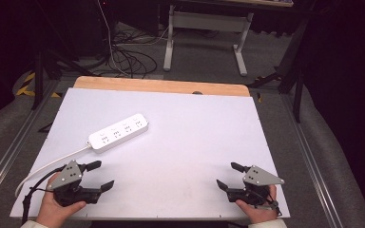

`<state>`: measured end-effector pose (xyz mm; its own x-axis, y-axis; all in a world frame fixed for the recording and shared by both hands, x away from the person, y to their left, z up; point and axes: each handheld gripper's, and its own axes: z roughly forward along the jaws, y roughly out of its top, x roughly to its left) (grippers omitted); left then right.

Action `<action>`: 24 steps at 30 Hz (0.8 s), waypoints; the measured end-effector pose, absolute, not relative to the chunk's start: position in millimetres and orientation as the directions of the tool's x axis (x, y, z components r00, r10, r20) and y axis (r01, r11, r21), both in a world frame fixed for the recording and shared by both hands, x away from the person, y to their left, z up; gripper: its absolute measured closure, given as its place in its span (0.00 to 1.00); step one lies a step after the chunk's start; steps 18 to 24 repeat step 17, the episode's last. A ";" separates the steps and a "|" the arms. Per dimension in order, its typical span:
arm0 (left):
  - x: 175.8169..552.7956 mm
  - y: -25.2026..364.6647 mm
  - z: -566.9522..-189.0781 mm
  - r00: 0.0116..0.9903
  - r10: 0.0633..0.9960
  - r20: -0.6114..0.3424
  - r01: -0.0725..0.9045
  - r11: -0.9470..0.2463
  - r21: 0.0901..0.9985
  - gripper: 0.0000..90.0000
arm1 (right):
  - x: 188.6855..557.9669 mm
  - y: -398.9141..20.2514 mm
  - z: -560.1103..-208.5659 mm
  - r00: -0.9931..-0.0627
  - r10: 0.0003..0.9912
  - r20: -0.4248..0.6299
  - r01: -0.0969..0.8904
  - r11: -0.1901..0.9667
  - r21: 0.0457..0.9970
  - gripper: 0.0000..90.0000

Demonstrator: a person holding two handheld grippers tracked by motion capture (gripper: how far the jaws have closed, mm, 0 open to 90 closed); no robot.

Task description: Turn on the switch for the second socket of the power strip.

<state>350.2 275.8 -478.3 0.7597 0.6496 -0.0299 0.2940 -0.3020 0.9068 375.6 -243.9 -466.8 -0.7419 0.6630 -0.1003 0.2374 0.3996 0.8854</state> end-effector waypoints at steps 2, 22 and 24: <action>350.5 277.7 -478.9 0.767 0.640 -0.047 0.294 -0.285 0.913 0.20 | 375.4 -244.3 -466.8 -0.742 0.663 -0.102 0.237 0.401 0.885 0.24; 349.1 278.7 -476.3 0.735 0.677 0.034 0.273 -0.342 0.899 0.20 | 376.4 -245.0 -467.1 -0.740 0.665 -0.102 0.239 0.402 0.884 0.24; 349.1 278.7 -476.3 0.735 0.677 0.034 0.273 -0.342 0.899 0.20 | 376.4 -245.0 -467.1 -0.740 0.665 -0.102 0.239 0.402 0.884 0.24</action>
